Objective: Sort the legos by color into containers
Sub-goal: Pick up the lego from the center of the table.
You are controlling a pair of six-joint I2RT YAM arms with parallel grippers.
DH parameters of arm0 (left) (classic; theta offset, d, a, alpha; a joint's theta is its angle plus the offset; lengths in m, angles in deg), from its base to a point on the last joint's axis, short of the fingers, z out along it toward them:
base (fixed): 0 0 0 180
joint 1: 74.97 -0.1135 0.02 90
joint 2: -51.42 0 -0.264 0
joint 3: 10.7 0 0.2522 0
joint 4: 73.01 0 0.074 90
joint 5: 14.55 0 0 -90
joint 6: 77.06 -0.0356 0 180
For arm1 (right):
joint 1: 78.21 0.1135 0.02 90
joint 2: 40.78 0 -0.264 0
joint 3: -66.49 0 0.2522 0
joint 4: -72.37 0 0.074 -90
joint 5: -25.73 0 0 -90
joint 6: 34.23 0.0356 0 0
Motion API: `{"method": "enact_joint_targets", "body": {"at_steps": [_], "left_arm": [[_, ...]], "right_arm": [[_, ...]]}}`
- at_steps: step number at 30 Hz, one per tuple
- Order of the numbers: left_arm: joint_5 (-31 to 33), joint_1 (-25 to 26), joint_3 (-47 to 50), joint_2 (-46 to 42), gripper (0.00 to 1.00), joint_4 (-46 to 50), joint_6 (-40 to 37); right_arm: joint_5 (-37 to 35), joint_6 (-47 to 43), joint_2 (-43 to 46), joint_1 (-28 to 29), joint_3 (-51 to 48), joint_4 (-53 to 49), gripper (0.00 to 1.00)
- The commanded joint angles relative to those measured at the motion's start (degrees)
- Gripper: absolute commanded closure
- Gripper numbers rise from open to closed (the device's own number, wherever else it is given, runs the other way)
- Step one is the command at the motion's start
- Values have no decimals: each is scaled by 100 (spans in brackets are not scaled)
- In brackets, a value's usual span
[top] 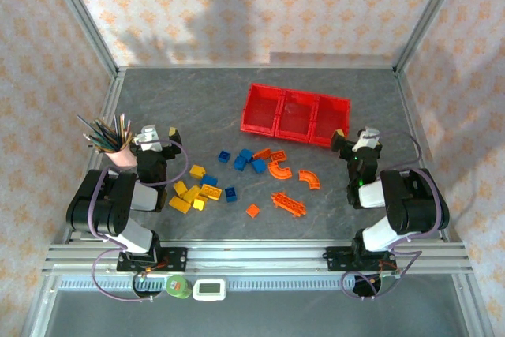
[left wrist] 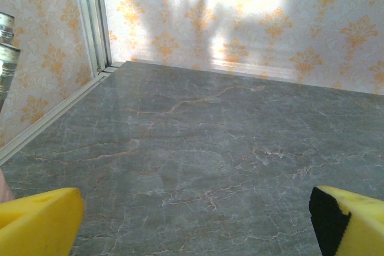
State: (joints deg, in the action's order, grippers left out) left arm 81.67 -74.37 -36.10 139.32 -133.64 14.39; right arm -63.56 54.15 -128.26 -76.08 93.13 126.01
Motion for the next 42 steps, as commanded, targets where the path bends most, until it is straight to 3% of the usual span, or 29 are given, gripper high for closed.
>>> {"method": "enact_joint_targets", "body": {"at_steps": [1, 8, 12, 16, 20, 24, 32, 42], "left_arm": [[-68, -43, -51, -90, 0, -86, 28], [-146, -40, -65, -690, 0, 464, 21], [-261, -43, -375, -1311, 0, 1607, 117], [-206, -42, -866, -1875, 0, 2845, 922], [-291, -51, -1186, -2182, 0, 3607, 1803], [-570, -68, -1053, -2309, 0, 3569, 2542], [-1139, 15, -1517, -2567, 1, 5052, 3048], [-1329, 1018, -1877, -3084, 1, 6609, 3142]], "right_arm": [[15, -79, 136, -29, 113, 116, 0], [-249, 64, 734, -29, 268, -671, 0], [-477, 389, 1261, -29, 618, -1747, 0], [-371, 1415, 1872, -29, 957, -2817, 0], [-604, 2753, 1947, -29, 1583, -4590, 0], [-27, 2839, 1838, -29, 2046, -5505, 0], [371, 2690, 1735, 221, 2624, -6722, 0], [523, 2366, 1387, 1325, 3547, -8429, 0]]}}
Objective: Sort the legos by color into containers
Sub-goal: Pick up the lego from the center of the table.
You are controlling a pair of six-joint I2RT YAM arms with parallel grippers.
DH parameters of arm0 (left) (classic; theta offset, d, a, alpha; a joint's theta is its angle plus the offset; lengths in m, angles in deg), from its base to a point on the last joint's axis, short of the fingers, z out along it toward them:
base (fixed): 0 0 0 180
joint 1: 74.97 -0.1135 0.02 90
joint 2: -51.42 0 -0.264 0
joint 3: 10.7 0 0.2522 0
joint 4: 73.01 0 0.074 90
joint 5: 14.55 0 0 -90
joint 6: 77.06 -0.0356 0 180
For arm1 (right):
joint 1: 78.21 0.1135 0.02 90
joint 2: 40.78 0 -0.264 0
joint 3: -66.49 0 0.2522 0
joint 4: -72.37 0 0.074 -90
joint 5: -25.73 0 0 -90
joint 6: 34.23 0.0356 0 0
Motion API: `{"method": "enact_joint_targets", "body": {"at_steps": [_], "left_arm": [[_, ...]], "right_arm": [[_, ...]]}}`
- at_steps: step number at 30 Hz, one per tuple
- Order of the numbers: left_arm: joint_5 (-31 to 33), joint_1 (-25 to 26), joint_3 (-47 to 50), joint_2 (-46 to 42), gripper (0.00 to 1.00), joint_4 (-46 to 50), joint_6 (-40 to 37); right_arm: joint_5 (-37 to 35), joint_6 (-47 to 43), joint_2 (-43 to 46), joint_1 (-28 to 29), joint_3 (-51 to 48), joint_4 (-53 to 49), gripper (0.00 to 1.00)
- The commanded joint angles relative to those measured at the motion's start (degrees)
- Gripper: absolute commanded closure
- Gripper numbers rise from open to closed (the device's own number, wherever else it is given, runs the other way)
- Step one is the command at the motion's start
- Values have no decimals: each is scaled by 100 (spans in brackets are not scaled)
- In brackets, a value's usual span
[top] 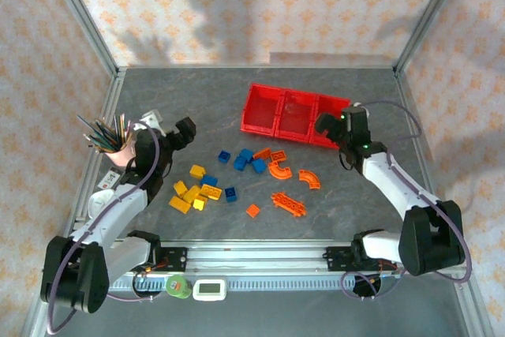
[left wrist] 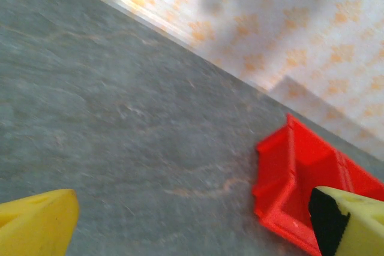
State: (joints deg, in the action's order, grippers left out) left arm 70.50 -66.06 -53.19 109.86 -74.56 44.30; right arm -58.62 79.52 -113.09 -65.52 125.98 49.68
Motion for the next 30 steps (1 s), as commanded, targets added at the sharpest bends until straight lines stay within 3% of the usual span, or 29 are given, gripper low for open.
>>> {"method": "enact_joint_targets", "body": {"at_steps": [1, 9, 15, 30], "left_arm": [[-279, 293, -181, -152, 1, 782, 189], [-216, 1239, -412, 61, 1, 1100, 577], [59, 1802, -700, 422, 1, 1223, 648], [223, 1895, -941, 761, 1, 1406, 661]], "right_arm": [[-30, -169, -197, 441, 352, -946, 0], [-34, -137, -1010, 1588, 823, -1380, 6], [97, -524, -1676, 1970, 1035, -1451, 13], [-67, -1223, -2807, 2335, 1611, -1304, 18]]}}
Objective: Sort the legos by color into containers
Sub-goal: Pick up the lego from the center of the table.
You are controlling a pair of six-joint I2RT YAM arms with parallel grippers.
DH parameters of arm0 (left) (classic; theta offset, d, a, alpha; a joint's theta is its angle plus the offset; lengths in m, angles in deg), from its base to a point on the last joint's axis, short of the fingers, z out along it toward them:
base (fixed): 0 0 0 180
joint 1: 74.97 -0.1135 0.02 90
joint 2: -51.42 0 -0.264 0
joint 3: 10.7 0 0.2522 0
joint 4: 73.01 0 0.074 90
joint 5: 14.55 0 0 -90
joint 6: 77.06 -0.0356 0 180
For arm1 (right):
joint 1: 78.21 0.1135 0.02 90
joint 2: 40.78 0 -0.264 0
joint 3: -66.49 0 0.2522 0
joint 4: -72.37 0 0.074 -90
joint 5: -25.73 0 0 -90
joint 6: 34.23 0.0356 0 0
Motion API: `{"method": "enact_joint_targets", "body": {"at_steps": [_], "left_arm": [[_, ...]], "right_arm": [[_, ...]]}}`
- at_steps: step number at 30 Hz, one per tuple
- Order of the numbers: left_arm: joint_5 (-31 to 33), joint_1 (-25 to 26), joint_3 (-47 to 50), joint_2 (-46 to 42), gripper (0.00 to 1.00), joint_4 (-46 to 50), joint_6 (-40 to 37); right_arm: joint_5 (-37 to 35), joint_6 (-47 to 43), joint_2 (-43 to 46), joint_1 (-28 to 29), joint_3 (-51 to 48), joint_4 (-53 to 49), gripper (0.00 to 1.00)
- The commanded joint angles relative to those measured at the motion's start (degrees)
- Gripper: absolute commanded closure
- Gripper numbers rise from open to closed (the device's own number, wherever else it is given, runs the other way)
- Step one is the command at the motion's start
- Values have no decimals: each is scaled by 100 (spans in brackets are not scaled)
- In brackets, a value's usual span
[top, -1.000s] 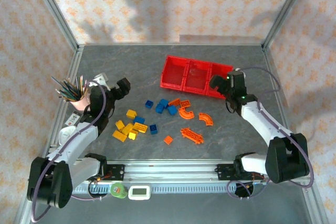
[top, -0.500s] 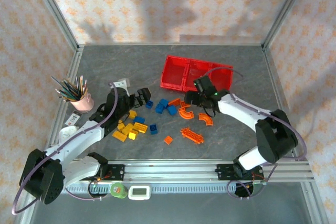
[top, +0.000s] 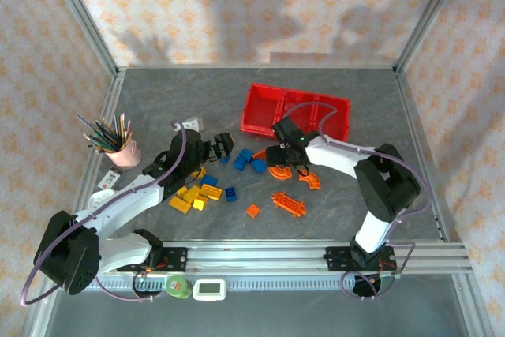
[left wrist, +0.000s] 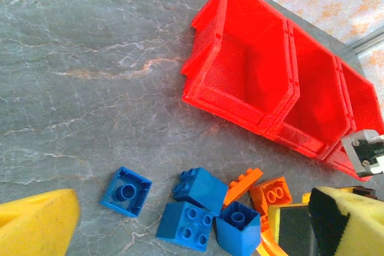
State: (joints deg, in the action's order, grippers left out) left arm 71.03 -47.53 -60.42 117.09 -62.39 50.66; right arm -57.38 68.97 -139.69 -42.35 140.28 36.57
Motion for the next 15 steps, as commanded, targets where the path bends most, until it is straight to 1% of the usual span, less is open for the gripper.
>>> {"method": "enact_joint_targets", "body": {"at_steps": [1, 6, 15], "left_arm": [[164, 42, -227, 54, 1, 206, 18], [161, 42, -271, 119, 1, 252, -5], [117, 42, -356, 235, 1, 278, -10]], "right_arm": [[-231, -184, -191, 17, 205, 7, 19], [-445, -216, -345, 16, 233, 67, 26], [-413, -290, -576, 9, 423, 191, 30]]}}
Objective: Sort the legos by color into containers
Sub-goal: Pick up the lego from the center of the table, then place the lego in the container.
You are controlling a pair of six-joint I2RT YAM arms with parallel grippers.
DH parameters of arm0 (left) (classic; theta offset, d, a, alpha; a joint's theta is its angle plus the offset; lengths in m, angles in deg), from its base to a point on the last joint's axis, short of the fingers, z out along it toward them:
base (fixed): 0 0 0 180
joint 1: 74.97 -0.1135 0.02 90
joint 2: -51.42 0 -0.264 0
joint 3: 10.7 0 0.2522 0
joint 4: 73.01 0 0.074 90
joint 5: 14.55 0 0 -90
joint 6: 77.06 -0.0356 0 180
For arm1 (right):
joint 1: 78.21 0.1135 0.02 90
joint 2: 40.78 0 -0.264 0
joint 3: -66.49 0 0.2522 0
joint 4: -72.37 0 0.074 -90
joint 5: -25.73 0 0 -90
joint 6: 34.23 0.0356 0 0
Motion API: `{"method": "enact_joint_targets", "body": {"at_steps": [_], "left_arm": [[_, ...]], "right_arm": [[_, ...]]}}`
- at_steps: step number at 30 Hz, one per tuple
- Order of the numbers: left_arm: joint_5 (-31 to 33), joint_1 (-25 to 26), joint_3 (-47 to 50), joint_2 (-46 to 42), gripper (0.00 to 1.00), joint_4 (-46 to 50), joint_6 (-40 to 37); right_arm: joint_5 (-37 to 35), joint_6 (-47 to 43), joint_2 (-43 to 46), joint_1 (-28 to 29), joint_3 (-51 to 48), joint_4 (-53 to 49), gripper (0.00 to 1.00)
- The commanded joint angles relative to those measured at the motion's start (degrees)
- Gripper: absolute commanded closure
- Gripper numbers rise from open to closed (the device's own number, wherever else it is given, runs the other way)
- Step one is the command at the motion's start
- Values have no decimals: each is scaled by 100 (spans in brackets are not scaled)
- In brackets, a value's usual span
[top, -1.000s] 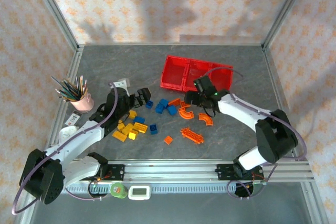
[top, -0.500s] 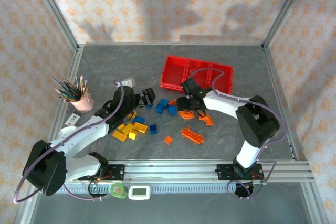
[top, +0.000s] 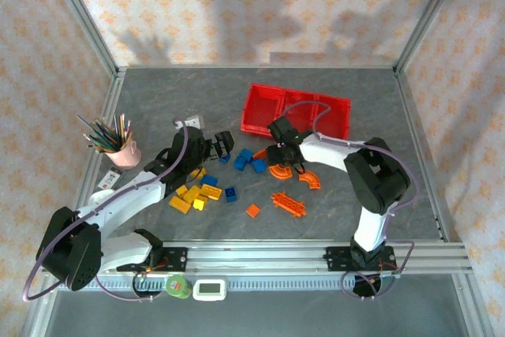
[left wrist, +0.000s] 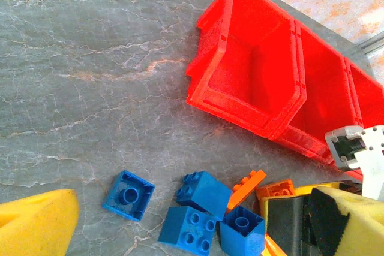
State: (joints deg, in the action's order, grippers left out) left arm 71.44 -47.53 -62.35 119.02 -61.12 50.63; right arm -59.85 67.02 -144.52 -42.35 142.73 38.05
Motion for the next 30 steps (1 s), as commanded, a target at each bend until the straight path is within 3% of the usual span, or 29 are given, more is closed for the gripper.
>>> {"method": "enact_joint_targets", "body": {"at_steps": [1, 13, 22, 30], "left_arm": [[80, 46, -161, 40, 1, 152, -11], [58, 44, -311, 21, 1, 272, -87], [129, 39, -552, -85, 1, 417, -94], [237, -142, -979, 155, 1, 611, -242]], "right_arm": [[-162, -86, -111, 9, 193, 60, 32], [-258, -96, 109, 9, 200, -131, 56], [-662, -74, 458, 9, 1051, -757, 58], [-898, -80, -671, -27, 2727, -783, 58]]}}
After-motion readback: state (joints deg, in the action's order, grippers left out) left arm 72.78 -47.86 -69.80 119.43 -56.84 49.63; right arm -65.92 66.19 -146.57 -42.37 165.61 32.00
